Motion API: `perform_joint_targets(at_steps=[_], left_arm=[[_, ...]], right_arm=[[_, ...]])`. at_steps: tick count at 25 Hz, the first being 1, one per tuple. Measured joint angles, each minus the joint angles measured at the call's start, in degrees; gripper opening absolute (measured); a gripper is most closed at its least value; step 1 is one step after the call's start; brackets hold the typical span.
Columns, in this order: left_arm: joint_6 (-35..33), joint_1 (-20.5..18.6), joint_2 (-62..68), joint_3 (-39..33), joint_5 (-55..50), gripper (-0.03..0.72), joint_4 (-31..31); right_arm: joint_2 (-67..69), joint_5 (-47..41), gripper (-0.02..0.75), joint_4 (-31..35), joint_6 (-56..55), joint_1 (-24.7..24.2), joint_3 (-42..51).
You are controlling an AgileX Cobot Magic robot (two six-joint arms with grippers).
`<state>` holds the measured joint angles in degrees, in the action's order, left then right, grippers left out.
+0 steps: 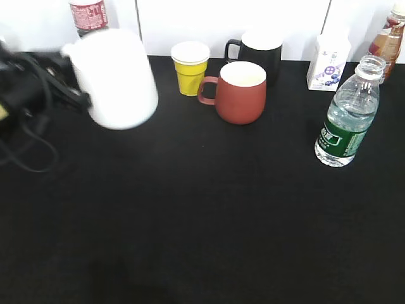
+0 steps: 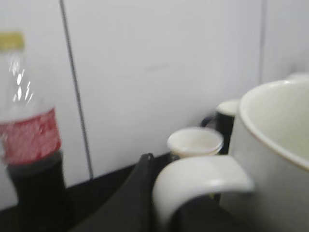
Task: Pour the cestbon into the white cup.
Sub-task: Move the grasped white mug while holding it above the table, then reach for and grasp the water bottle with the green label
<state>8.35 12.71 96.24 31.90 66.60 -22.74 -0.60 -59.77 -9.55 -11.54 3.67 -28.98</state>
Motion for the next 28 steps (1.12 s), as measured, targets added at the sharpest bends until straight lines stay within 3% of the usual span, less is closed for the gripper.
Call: perform_joint_targets(at_steps=[4,7,11,14,19,21,24,26,28], left_arm=[[6.9,0.0,-3.1,-1.9,0.3,0.044,-9.3],[7.7,0.1,-3.1,-1.9,0.3,0.044,-10.1],[7.7,0.1,-3.1,-1.9,0.2,0.044,-9.9],[7.7,0.1,-3.1,-1.9,-0.1,0.045,-9.9],[7.8,0.1,-3.1,-1.9,-0.7,0.045,-9.8],[7.8,0.1,-3.1,-1.9,-0.8,0.045,-9.8],[7.8,0.1,-3.1,-1.9,-0.9,0.047,-9.7],[7.8,0.1,-3.1,-1.9,-0.9,0.048,-9.7],[7.8,0.1,-3.1,-1.9,-1.0,0.048,-9.7]], right_arm=[[0.0,0.0,0.586,-0.1,0.0,0.0,0.0],[0.3,1.2,0.586,0.0,1.2,0.0,-0.3],[14.2,38.2,0.586,0.6,4.0,0.0,-1.4],[29.2,50.9,0.586,3.3,4.2,0.0,0.2],[48.8,88.3,0.586,4.0,0.1,0.0,19.7],[58.3,94.3,0.586,1.0,-2.0,0.0,21.0],[73.9,106.3,0.613,-12.4,-4.4,0.0,21.0],[84.3,114.8,0.667,-14.1,-4.6,0.0,21.1],[92.6,120.4,0.671,-10.8,-1.4,0.0,20.8]])
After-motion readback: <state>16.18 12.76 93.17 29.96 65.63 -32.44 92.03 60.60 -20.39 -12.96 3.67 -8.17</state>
